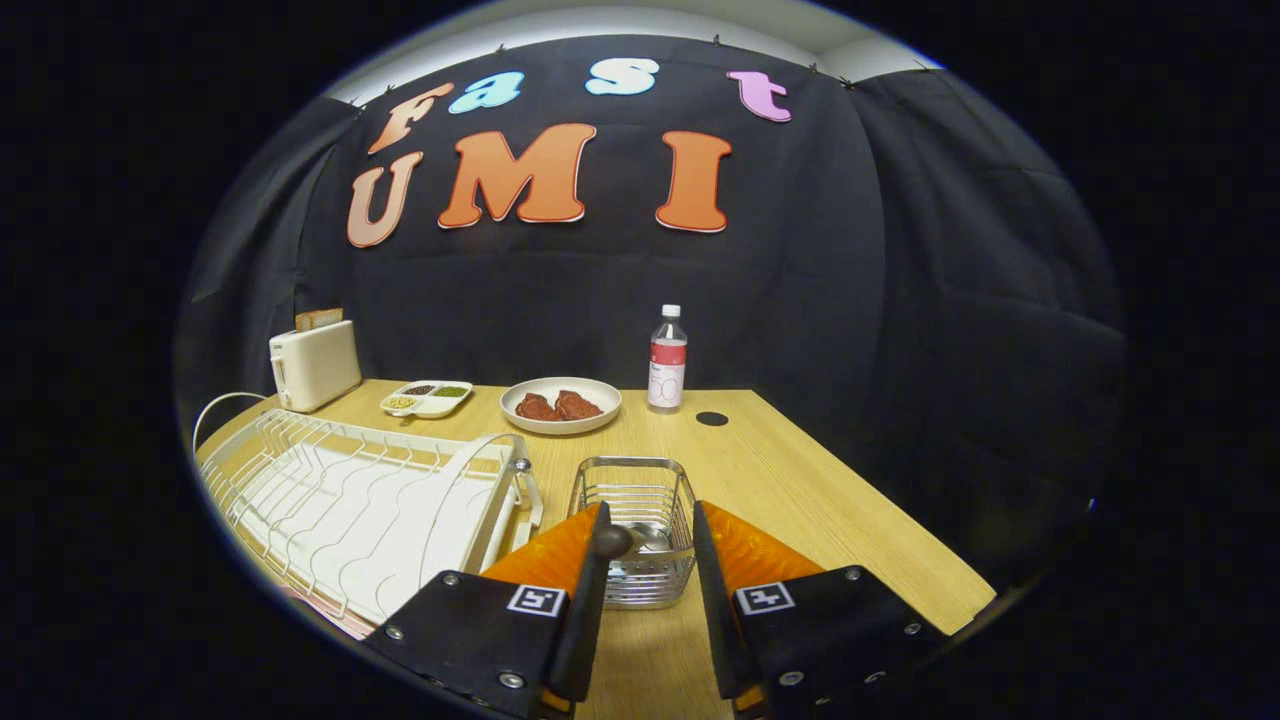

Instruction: Take the plate from the dish rack, then take the spoon from the basket and place it into the plate.

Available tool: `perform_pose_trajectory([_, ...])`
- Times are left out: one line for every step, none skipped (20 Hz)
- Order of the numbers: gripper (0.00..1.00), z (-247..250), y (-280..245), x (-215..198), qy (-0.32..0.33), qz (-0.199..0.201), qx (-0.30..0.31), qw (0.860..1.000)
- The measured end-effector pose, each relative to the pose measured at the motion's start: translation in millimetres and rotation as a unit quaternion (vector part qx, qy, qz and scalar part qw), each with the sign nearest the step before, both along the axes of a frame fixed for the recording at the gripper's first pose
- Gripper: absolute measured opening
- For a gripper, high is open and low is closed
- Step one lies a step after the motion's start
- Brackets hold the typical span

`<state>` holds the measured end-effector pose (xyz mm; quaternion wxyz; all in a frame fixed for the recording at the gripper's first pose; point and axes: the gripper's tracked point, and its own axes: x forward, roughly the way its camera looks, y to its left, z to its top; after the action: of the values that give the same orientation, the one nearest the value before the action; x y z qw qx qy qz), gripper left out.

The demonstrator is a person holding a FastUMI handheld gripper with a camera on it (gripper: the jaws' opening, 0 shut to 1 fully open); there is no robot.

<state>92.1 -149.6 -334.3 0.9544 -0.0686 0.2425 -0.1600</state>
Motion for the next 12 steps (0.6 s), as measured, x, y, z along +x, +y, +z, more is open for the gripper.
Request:
perform_pose_trajectory([0.44, 1, 1, -2, -0.002, 0.001, 0.003, 1.000])
perform_pose_trajectory([0.38, 5, 3, -2, -0.009, 0.002, 0.005, 1.000])
perform_pose_trajectory([0.32, 11, 5, 0, -0.018, 0.001, 0.009, 1.000])
perform_pose_trajectory([0.26, 14, 6, 1, -0.022, -0.003, 0.016, 1.000])
perform_pose_trajectory([0.15, 12, 8, 1, -0.018, -0.004, 0.025, 1.000])
perform_pose_trajectory([0.14, 15, 9, -1, -0.016, -0.007, 0.032, 0.999])
perform_pose_trajectory([0.13, 20, 10, -1, -0.019, -0.010, 0.043, 0.999])
perform_pose_trajectory([0.12, 28, 11, 0, -0.027, -0.013, 0.052, 0.998])
perform_pose_trajectory([0.12, 38, 13, 1, -0.036, -0.011, 0.058, 0.998])
perform_pose_trajectory([0.13, 50, 15, 2, -0.048, -0.008, 0.061, 0.997])
perform_pose_trajectory([0.12, 64, 17, 3, -0.060, -0.005, 0.065, 0.996])
perform_pose_trajectory([0.11, 77, 18, 4, -0.073, -0.003, 0.068, 0.995])
